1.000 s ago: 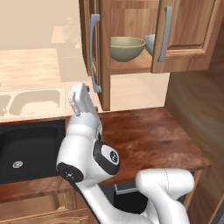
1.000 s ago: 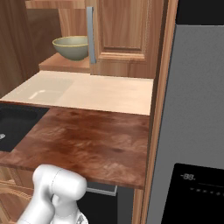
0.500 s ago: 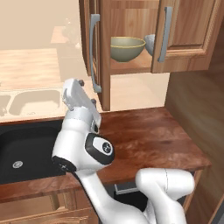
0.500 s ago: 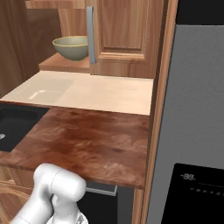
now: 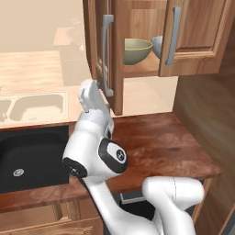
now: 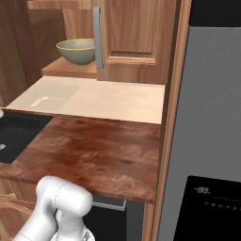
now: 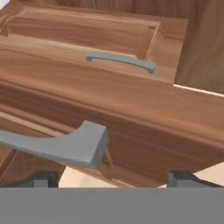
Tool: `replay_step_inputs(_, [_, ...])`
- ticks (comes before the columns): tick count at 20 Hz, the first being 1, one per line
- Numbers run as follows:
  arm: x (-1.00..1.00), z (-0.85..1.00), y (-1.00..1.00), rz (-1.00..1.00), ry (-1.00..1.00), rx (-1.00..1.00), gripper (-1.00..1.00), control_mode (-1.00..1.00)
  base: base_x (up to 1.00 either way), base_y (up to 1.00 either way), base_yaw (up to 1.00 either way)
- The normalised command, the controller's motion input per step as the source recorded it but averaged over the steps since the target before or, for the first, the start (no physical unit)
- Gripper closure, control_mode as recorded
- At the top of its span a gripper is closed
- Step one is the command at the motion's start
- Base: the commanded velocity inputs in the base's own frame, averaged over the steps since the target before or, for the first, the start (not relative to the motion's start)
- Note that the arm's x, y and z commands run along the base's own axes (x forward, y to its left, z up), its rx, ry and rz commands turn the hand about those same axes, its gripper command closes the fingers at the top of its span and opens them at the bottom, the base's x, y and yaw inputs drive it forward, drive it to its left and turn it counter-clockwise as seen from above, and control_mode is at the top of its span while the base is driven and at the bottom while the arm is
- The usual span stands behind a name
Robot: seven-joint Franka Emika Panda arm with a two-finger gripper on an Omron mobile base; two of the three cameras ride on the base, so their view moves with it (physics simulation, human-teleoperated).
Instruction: Open the cabinet. Pick the bowls from the counter and place them in the cabinet. Then close the cabinet.
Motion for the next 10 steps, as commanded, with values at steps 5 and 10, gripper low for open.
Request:
replay_step_inputs(5, [0.00,-0.04,-0.64,0.00,0.00,0.51,-1.00,-1.00,0.00,0.00,0.00])
replay_step_inputs(10, [0.28,-0.01,-0.72,0.00,0.00,0.54,-1.00,-1.00,0.00,0.00,0.00])
